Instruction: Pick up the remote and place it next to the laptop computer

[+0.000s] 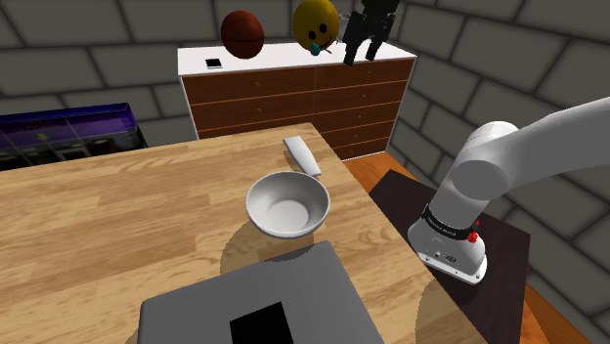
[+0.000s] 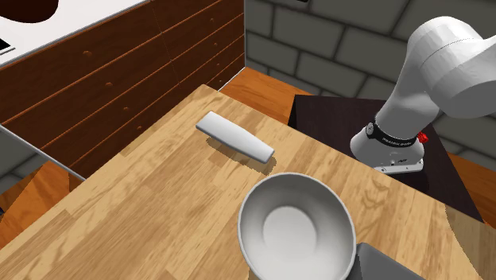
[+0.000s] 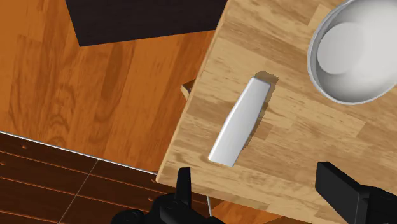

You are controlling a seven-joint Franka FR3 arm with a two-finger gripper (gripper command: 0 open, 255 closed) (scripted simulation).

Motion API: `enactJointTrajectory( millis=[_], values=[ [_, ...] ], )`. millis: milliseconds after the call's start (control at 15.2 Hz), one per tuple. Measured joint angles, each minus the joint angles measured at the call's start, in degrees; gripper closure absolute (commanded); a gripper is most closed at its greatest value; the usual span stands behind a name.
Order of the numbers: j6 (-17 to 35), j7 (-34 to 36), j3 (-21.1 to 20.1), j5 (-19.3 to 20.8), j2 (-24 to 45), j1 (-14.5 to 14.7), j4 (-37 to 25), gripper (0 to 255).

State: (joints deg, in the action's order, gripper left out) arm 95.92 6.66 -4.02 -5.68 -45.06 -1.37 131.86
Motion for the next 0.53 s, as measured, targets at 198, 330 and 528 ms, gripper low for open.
enactJointTrajectory(
  millis=[198, 330, 528],
  values=[
    [1.68, 1.75, -1.14, -0.44, 0.81, -0.21, 1.27, 0],
    [4.63, 3.67, -2.19, -0.76, 2.22, -0.74, 3.45, 0],
    [9.51, 8.1, -5.09, -1.73, 5.76, -1.25, 5.73, 0]
  ],
)
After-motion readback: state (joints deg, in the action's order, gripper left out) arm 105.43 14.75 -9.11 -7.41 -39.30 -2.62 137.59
